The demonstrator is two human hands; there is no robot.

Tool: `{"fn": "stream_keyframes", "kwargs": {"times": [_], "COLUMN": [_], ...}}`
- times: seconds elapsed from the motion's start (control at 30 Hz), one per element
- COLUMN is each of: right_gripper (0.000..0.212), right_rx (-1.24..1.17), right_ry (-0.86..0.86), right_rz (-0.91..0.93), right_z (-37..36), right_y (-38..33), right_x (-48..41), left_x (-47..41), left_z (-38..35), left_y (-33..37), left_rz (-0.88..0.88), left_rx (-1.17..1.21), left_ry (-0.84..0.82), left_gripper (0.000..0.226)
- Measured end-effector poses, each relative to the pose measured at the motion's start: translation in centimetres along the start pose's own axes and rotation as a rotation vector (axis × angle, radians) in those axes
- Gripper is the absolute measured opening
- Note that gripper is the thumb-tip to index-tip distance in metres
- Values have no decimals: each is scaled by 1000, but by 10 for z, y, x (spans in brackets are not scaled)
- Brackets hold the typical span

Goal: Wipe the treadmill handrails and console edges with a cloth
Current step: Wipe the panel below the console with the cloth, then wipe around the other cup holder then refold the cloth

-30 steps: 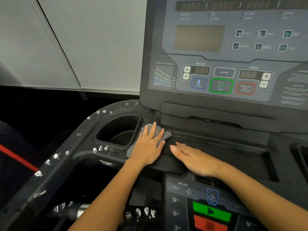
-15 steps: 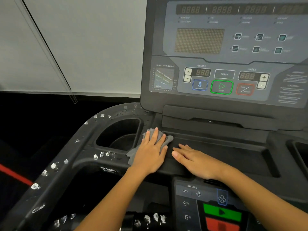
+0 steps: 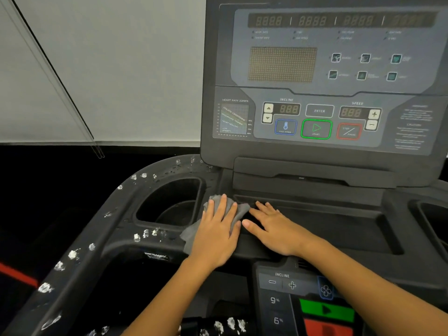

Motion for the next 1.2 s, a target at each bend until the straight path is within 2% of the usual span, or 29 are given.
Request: {"fn": "stream_keyframes", "kwargs": {"times": [0.17, 0.33, 0.47, 0.53, 0.6, 0.67, 0.83, 0.93, 1.2], "right_gripper": [64, 59, 54, 49, 43, 38, 40, 37, 32], "right_rx": [-38, -77, -87, -104, -126, -142, -122, -120, -149], "right_ry": [40, 171, 352, 437, 490, 496, 425, 404, 408], "right_rz": [-12, -18, -12, 17, 58, 92, 162, 238, 263], "right_z": [-1, 5, 10, 12, 14, 15, 13, 13, 15], "right_y": [-1, -2, -2, -2, -3, -4, -13, -32, -70], "right_x": [0, 5, 9, 11, 13, 13, 0, -12, -62], "left_x": [-7, -39, -41, -36, -31, -29, -27, -12, 61], "left_z": [1, 1, -2, -4, -2, 1, 4, 3, 2], "left_y": [1, 3, 9, 10, 10, 5, -8, -10, -33], "left_rz": [-11, -3, -55, -121, -163, -150, -12, -13, -55], "left_rx": [-23, -119, -183, -173, -152, -95, 129, 200, 90], "left_ry": [-32, -33, -11, -27, -47, -45, -23, 6, 66], "left_gripper": [54, 56, 86, 82, 65, 53, 53, 53, 56]}}
Point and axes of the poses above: each hand's wrist, its own x-axis away from the middle knuckle, its own z-axis out of the back of the hand, y = z × x, the point moved 3 cm from there along -x, towards the middle knuckle, and after that the axes turned 5 degrees about -y, right-handed, at the moved point
